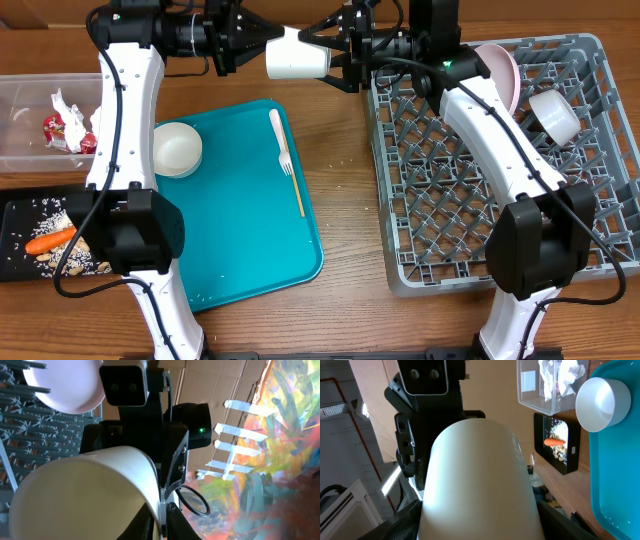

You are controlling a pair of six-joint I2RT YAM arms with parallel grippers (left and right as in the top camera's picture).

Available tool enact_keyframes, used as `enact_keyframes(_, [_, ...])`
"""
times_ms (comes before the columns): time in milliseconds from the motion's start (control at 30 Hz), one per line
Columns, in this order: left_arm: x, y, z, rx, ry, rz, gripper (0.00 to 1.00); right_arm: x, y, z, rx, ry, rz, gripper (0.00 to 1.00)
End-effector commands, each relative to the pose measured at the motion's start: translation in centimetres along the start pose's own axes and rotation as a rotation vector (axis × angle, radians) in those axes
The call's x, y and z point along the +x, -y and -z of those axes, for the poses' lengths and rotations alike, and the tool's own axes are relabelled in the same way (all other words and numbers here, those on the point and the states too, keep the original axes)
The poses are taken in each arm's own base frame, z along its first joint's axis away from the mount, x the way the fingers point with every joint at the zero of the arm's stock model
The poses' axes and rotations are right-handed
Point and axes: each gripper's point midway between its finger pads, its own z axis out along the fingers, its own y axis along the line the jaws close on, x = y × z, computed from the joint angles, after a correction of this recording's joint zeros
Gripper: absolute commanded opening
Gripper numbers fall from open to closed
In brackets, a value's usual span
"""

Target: Sort waste into correct bins and load items into the dishwasher rack

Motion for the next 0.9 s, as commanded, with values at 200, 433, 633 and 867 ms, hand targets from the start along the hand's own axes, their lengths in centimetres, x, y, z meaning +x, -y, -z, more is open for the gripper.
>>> enact_keyframes(200, [-1.4, 0.5, 2.4, -0.096, 0.147, -0.065, 0.17, -0.5, -0.1, 0.2, 0.003, 0.028, 0.08, 0.47])
enact_keyframes(433, [-4.2, -2.0, 5.9, -0.247, 0.324, -0.103, 0.22, -1.2, 0.3, 0.4, 0.019, 0.065, 0.138, 0.39])
enact_keyframes(633, [-5.2, -6.5, 9.2, -0.486, 0.47, -0.022, 0.21, -2.7, 3.0, 0.9, 0.124, 0.163, 0.14, 0.36])
enact_keyframes(867, [-4.3, -9.8, 11.2, -0.683, 0.488, 0.001, 0.22, -4.2, 5.7, 2.8, 0.274, 0.281, 0.15, 0.35])
